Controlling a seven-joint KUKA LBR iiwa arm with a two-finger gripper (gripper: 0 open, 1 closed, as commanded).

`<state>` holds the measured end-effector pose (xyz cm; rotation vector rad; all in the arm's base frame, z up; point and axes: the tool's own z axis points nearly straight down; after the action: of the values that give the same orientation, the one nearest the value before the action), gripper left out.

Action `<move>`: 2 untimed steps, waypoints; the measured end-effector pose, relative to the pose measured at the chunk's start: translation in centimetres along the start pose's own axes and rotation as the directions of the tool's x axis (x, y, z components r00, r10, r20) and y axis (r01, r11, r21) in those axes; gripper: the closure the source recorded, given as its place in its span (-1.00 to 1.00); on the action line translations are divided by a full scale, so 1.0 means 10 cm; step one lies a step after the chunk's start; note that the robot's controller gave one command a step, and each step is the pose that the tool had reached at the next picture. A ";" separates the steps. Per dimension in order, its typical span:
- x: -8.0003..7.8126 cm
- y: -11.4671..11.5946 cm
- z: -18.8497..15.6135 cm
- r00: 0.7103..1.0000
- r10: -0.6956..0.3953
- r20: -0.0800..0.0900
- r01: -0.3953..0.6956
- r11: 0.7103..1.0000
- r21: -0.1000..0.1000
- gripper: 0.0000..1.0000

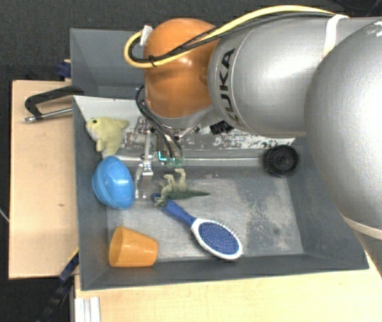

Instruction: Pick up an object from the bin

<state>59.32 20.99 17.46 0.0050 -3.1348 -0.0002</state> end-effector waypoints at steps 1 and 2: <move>0.56 -0.43 0.79 0.990 -0.140 -0.002 0.140 0.990 0.003 -1.00; 0.69 -1.17 0.98 0.966 -0.257 0.038 0.258 0.966 -0.003 -1.00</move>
Offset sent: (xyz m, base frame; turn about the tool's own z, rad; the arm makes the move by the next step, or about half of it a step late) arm -0.0538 -0.0424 -0.0758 -0.1408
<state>52.40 9.30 7.69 0.4171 -3.1451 -0.0136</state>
